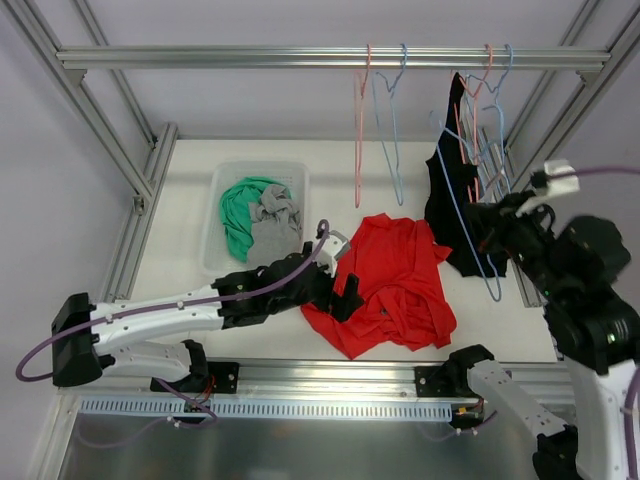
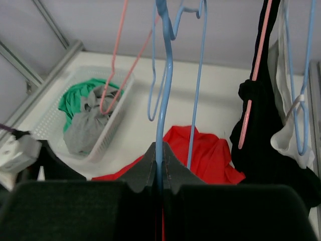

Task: Remove the tank top from the hanger

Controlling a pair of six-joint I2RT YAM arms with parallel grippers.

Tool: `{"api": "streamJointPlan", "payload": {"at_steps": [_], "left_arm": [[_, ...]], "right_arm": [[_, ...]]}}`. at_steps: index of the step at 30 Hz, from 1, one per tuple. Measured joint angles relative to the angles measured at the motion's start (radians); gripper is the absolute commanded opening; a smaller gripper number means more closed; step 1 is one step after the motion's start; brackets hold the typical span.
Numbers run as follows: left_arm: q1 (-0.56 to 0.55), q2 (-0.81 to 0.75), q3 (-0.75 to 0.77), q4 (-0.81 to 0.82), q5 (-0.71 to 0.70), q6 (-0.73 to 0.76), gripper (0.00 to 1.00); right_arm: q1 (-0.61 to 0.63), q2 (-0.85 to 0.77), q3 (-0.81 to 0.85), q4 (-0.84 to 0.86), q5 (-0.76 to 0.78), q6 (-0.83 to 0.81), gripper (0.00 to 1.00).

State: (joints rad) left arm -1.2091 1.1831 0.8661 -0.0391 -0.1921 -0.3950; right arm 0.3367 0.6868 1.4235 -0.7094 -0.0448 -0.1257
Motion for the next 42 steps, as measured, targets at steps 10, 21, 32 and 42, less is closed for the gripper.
{"api": "streamJointPlan", "payload": {"at_steps": [10, 21, 32, 42], "left_arm": [[0.0, -0.225, -0.05, -0.069, 0.011, 0.017, 0.99], [0.0, -0.236, -0.119, -0.116, 0.034, 0.016, 0.99], [0.0, -0.194, -0.119, -0.116, 0.054, 0.014, 0.99], [0.0, 0.05, 0.051, -0.118, 0.007, 0.004, 0.99]], "right_arm": [[0.0, 0.403, 0.218, -0.017, 0.015, -0.014, 0.0], [-0.012, 0.704, 0.492, 0.052, 0.019, -0.021, 0.0], [-0.027, 0.798, 0.373, 0.119, -0.027, 0.03, 0.0], [-0.034, 0.703, 0.257, 0.175, -0.039, 0.065, 1.0]]}}
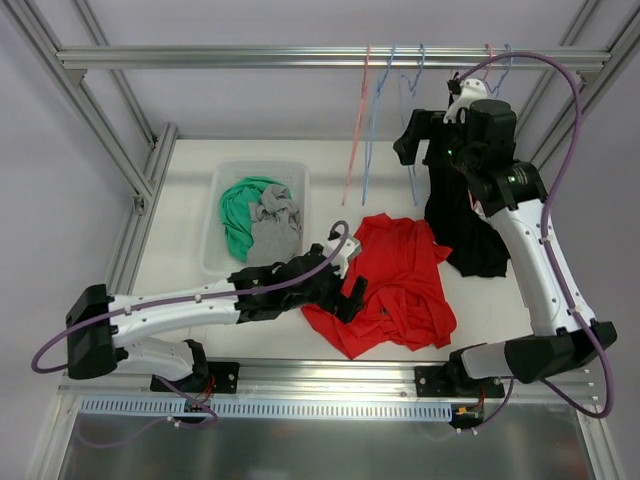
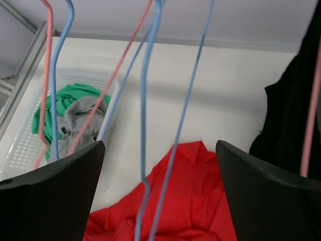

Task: Remove the tank top from the hanger

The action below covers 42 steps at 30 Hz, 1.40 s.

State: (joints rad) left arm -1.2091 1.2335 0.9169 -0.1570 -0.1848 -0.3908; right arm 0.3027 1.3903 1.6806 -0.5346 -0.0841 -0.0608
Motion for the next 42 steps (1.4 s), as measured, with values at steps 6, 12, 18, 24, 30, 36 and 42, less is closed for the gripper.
{"api": "streamJointPlan", "payload": {"at_steps": [6, 12, 18, 24, 30, 36, 42], "left_arm": [[0.0, 0.28, 0.19, 0.013, -0.01, 0.001, 0.99], [0.0, 0.538, 0.355, 0.013, -0.009, 0.007, 0.99], [-0.001, 0.755, 0.475, -0.001, -0.037, 0.007, 0.99], [-0.002, 0.893, 0.577, -0.021, -0.118, 0.002, 0.9], [-0.016, 0.927, 0.597, 0.005, -0.151, -0.022, 0.0], [-0.029, 0.772, 0.42, -0.037, -0.211, -0.057, 0.0], [-0.034, 0.435, 0.321, -0.165, -0.313, -0.064, 0.0]], "right_arm": [[-0.075, -0.245, -0.107, -0.064, 0.017, -0.012, 0.99], [-0.097, -0.568, -0.162, -0.16, 0.023, -0.053, 0.99], [-0.097, -0.836, -0.203, -0.245, -0.066, -0.077, 1.0], [-0.096, -0.932, -0.253, -0.294, -0.263, -0.092, 1.0], [-0.097, -0.986, -0.27, -0.325, -0.337, -0.096, 0.99], [-0.097, -1.018, -0.27, -0.335, -0.339, -0.102, 0.99], [-0.097, -1.023, -0.286, -0.335, -0.295, -0.101, 1.0]]}}
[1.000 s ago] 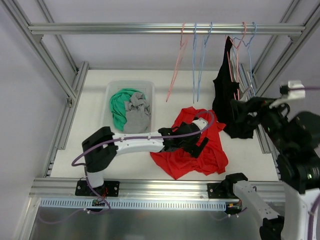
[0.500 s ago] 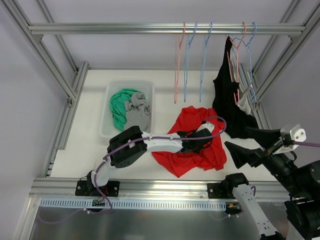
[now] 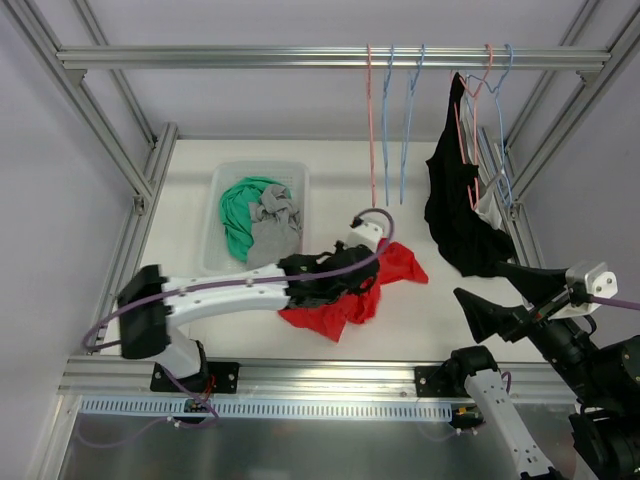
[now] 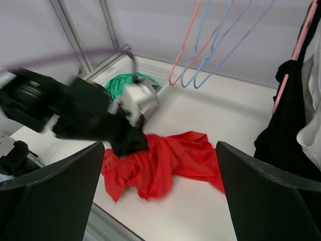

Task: Remove the tank top from the hanger

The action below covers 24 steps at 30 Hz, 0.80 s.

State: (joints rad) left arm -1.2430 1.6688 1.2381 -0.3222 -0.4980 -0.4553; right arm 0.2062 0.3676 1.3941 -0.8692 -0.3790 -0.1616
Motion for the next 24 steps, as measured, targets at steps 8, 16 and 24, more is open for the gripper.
{"api": "streamJointPlan", "payload": {"at_steps": [8, 16, 24], "left_arm": [[0.0, -0.375, 0.1, -0.054, -0.175, 0.051, 0.0], [0.004, -0.407, 0.259, -0.166, -0.352, 0.166, 0.0], [0.164, -0.451, 0.335, -0.192, -0.373, 0.244, 0.0]], "right_arm": [[0.0, -0.033, -0.018, 0.001, 0.068, 0.004, 1.0], [0.0, -0.039, -0.018, 0.002, 0.08, 0.011, 1.0], [0.0, -0.039, -0.005, 0.005, 0.079, 0.016, 1.0]]}}
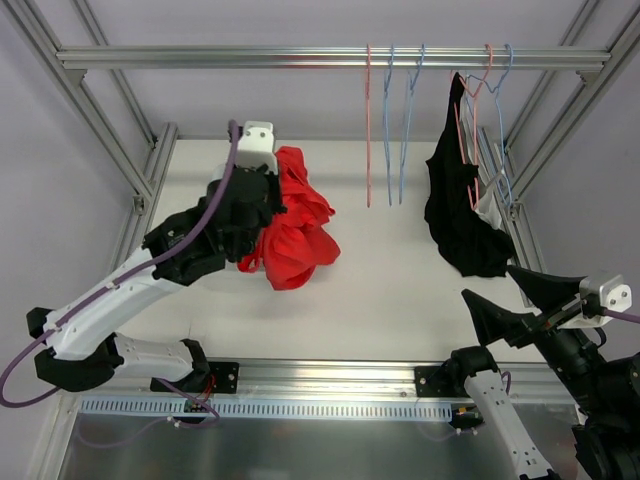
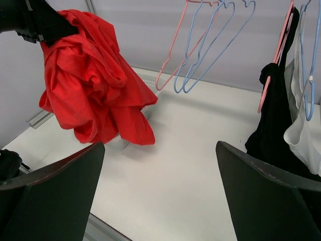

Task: Remove the tank top from the hanger

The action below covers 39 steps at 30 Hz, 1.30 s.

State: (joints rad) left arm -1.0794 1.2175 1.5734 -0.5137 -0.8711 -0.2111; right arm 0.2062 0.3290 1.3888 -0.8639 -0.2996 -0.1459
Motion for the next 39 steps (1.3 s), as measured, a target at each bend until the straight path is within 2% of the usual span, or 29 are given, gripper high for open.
{"api": "streamJointPlan", "payload": {"at_steps": [7, 11, 15, 22, 27, 34, 39], "left_arm": [[0.196, -0.027, 0.106, -0.011, 0.1, 0.047, 0.0], [0.31, 0.002, 0.182, -0.011, 0.179, 0.071, 0.0], [0.39, 0.042, 0.193, -0.016, 0.261, 0.071, 0.0], [0.557, 0.119, 0.091, -0.028, 0.418, 0.019, 0.0], [0.658, 0.233, 0.035, -0.026, 0.463, -0.013, 0.0], [0.702, 0.484, -0.038, 0.005, 0.5, -0.03, 0.0], [0.702, 0.622, -0.166, 0.021, 0.534, -0.088, 0.0]], "right_arm": [[0.0, 0.0, 0.003, 0.0, -0.001, 0.005, 1.0], [0.0, 0.0, 0.003, 0.001, -0.003, 0.011, 1.0], [0.0, 0.0, 0.003, 0.004, -0.005, 0.014, 0.99], [0.0, 0.0, 0.003, 0.007, -0.016, 0.016, 0.99], [0.0, 0.014, -0.008, 0.014, -0.023, 0.023, 0.99], [0.0, 0.048, -0.074, 0.03, -0.048, 0.038, 0.99], [0.0, 0.051, -0.093, 0.032, -0.058, 0.038, 0.99]]}}
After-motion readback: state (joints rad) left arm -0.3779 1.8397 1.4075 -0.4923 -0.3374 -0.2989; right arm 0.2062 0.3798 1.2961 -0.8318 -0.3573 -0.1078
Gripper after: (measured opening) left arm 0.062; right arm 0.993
